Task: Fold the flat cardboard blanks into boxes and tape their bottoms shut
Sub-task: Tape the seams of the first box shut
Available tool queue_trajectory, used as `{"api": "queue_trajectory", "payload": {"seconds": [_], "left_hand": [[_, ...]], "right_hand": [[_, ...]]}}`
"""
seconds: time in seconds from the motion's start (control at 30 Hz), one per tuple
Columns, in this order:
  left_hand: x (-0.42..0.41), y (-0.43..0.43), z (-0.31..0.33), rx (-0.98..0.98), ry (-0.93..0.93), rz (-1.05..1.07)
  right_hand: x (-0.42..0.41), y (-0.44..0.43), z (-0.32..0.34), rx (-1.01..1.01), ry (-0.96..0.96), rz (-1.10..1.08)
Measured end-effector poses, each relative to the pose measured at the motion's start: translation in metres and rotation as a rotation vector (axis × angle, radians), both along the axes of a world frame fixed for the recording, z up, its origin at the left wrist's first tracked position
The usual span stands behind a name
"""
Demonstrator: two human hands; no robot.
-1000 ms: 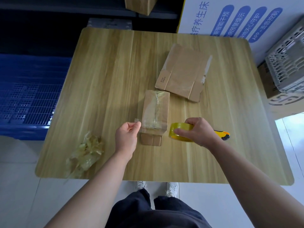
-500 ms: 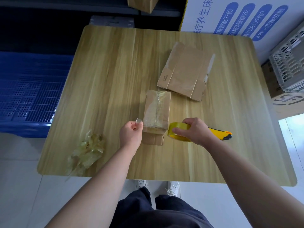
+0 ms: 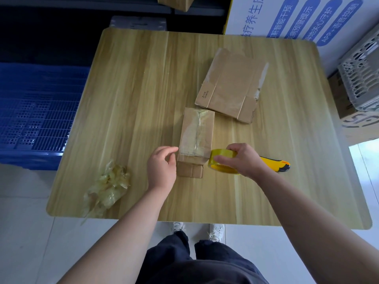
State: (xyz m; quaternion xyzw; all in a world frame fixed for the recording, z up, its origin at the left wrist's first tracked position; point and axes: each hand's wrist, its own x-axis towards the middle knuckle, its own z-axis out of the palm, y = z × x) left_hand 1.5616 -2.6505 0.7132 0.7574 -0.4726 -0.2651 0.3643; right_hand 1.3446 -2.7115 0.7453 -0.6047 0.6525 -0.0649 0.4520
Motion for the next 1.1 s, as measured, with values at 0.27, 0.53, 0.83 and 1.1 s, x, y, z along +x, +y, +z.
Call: {"api": "queue_trajectory", "payload": {"seconds": [0.27,0.53,0.83,1.1], "left_hand": [[-0.012,-0.003,0.015,0.187,-0.025,-0.041],[-0.016,-0.034,0.01,0.316,-0.409,-0.451],[-0.009,-0.044,-0.01,0.476,-0.576,-0.565],[-0.01,-0.045,-0.011,0.466,-0.573,-0.559]], "right_hand": [[0.001,-0.001,-0.005,-0.005,0.008,0.028],[-0.002,-0.005,-0.004,-0.001,0.004,0.051],[-0.025,-0.008,-0.016,0.041,0.052,0.09],[-0.034,-0.013,-0.043,0.068,0.068,0.109]]}}
